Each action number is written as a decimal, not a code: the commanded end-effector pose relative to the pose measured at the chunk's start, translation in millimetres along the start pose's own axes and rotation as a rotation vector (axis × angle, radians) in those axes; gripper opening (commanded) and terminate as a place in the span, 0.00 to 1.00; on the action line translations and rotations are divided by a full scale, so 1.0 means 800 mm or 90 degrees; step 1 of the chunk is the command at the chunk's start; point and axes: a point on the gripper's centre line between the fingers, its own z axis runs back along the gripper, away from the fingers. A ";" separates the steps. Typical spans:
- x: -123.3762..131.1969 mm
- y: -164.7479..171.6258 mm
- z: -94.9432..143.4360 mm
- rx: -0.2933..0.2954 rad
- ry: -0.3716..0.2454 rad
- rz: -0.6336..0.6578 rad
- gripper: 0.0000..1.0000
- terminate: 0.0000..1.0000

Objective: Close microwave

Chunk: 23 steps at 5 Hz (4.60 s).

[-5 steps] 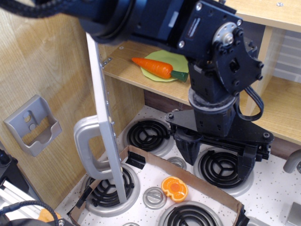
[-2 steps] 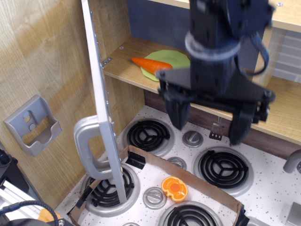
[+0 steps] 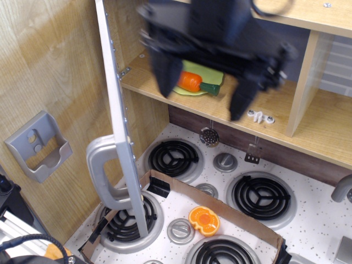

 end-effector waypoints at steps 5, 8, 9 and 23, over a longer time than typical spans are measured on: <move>-0.066 0.117 0.002 0.009 0.014 -0.052 1.00 0.00; -0.059 0.122 -0.054 -0.024 0.043 -0.042 1.00 0.00; -0.045 0.109 -0.071 -0.034 0.030 -0.057 1.00 0.00; 0.174 -0.050 -0.069 -0.046 0.004 -0.187 1.00 0.00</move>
